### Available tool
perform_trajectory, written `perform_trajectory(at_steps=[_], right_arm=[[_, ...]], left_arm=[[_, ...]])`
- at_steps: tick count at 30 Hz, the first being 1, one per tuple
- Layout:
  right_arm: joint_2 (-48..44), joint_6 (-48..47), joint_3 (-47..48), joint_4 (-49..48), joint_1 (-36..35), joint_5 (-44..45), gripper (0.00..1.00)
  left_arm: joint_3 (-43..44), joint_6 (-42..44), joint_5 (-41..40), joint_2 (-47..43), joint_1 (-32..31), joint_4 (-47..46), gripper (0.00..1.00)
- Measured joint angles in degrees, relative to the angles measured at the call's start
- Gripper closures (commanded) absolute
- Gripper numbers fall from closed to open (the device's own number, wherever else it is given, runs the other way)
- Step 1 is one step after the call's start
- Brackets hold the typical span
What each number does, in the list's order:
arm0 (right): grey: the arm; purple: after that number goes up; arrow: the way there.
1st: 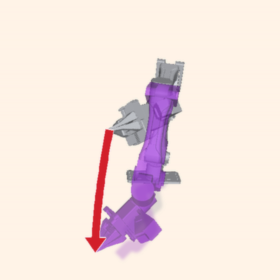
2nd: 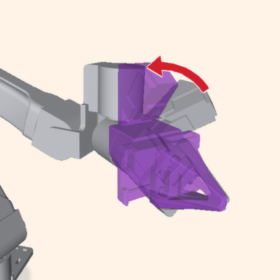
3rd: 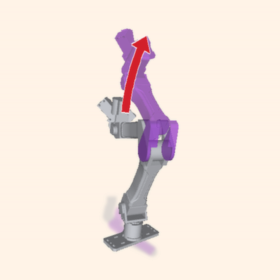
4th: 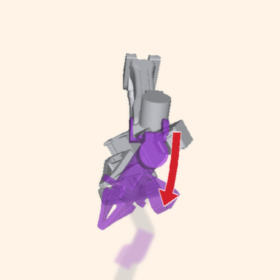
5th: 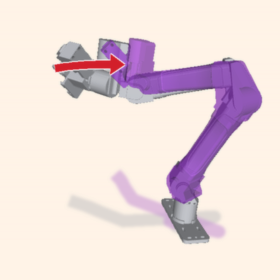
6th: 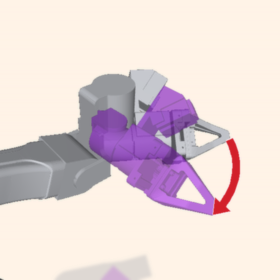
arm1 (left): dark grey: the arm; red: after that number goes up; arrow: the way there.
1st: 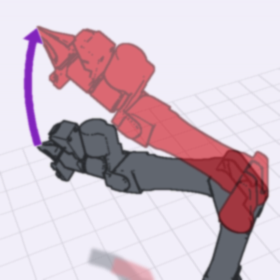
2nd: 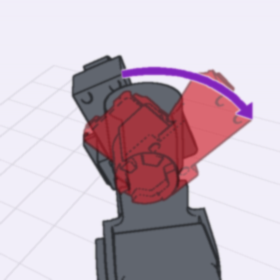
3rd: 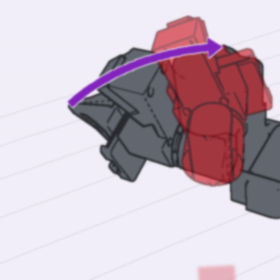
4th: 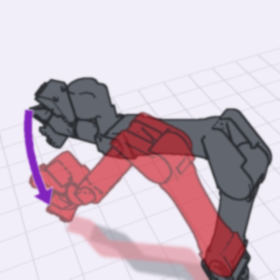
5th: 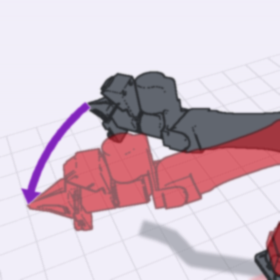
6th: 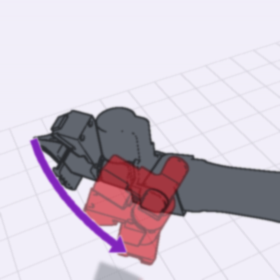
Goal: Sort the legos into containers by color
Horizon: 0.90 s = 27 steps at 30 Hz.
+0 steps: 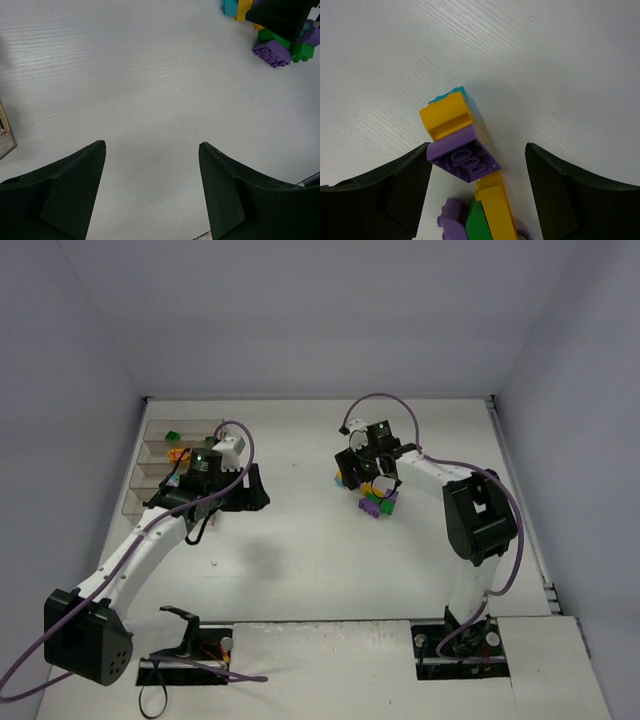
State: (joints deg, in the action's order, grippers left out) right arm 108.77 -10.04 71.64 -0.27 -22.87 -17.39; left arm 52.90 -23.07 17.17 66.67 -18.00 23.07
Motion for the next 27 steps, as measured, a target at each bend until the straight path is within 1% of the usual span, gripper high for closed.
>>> perform_trajectory(at_steps=[6,9,10,12,13,15,16,17,20,24,27], right_arm=[[3.67,-0.72,0.85,-2.62,0.00,0.13,0.32],[4.87,-0.90,0.92,-3.21,-0.04,0.11,0.39],[5.11,-0.98,0.92,-3.34,-0.04,0.11,0.50],[5.27,-1.25,0.92,-3.61,-0.07,0.04,0.63],[5.27,-1.27,0.92,-3.80,-0.07,0.02,0.77],[5.22,-1.25,0.92,-4.50,-0.07,-0.04,0.90],[5.20,-1.53,0.92,-4.74,-0.07,-0.04,0.98],[4.98,-1.51,0.83,-4.90,-0.11,-0.07,1.00],[2.71,-1.29,-0.35,-5.01,-0.11,-0.79,1.00],[-5.01,-0.11,-2.78,-4.96,-0.11,-4.87,1.00],[-12.55,1.46,-4.17,-5.44,-0.11,-9.70,1.00]], left_arm=[[0.00,0.61,0.17,0.94,0.00,1.44,0.31],[0.00,0.85,0.17,0.92,0.00,1.46,0.31],[0.00,0.98,0.17,0.94,0.00,1.53,0.31],[0.00,1.22,0.24,0.94,0.00,1.57,0.31],[0.00,1.38,0.35,0.94,0.00,1.57,0.31],[0.00,1.51,0.61,0.96,0.00,1.57,0.31],[0.00,1.62,0.72,0.96,0.00,1.57,0.31],[0.00,1.64,0.90,0.96,0.00,1.55,0.31],[0.00,1.84,2.01,1.03,0.00,1.07,0.31],[0.00,1.95,4.98,1.05,0.00,-1.05,0.31],[0.00,1.84,8.90,1.05,0.00,-4.55,0.31]])
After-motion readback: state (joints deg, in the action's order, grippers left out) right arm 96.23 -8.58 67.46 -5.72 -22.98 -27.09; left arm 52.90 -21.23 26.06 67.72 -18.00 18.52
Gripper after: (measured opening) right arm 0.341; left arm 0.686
